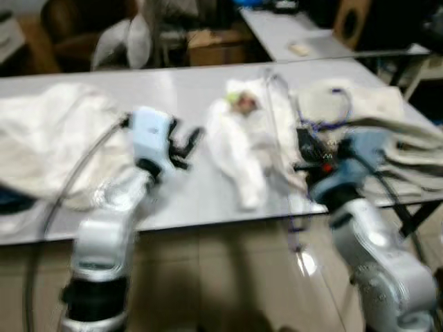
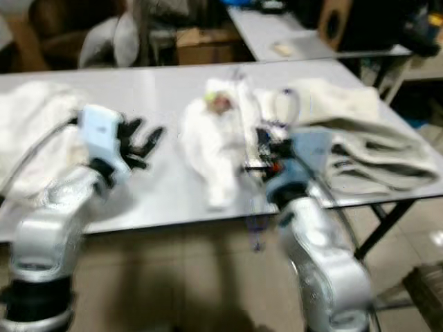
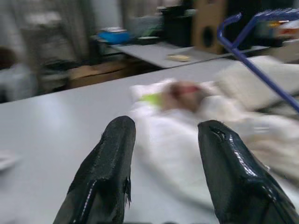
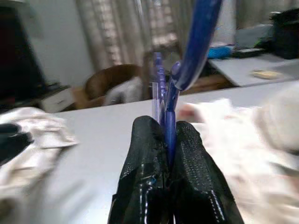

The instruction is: Hang hanger

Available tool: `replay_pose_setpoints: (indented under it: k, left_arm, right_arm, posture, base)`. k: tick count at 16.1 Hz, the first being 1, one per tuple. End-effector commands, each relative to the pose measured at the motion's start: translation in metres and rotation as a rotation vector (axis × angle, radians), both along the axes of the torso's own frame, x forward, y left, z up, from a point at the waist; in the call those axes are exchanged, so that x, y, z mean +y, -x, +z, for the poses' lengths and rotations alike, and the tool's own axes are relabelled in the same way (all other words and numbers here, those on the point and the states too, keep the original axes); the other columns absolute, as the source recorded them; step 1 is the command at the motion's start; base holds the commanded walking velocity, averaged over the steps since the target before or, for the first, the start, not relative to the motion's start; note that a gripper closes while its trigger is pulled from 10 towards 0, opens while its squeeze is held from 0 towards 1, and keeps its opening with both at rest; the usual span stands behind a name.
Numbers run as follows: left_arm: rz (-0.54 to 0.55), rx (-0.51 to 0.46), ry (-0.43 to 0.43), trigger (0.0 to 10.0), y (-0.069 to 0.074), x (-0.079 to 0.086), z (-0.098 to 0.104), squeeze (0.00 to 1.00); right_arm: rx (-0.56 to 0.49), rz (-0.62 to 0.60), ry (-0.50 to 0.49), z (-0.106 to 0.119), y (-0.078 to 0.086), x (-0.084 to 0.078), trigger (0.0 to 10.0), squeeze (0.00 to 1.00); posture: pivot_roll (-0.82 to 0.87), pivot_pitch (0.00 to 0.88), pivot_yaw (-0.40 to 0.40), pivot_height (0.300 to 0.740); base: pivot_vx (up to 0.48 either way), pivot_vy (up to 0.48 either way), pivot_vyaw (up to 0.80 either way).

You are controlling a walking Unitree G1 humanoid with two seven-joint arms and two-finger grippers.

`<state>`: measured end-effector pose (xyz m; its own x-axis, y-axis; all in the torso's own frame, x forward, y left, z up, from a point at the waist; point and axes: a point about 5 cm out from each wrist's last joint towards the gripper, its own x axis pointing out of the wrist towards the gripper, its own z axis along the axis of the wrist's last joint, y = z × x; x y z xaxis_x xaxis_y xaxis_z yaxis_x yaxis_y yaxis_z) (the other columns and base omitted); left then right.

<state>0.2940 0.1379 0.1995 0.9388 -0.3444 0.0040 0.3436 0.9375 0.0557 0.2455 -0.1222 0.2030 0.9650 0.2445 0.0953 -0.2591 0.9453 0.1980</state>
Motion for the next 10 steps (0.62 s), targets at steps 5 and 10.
replay_pose_setpoints:
  k: [5,10]
  left_arm:
    - [-0.008,-0.006,-0.007,10.0,0.001,-0.003,0.002,0.0]
    - [0.012,0.022,-0.006,10.0,0.006,0.0,-0.007,0.0]
  right_arm:
    - [-0.03,-0.038,-0.028,0.003,0.004,-0.006,10.0,0.0]
    - [-0.044,-0.02,0.012,0.003,0.008,-0.008,10.0,0.0]
  posture:
    - [0.0,0.0,0.053,0.723]
    - [-0.01,0.0,0.048,0.723]
  base:
    - [0.0,0.316,0.0]
    - [0.0,0.316,0.0]
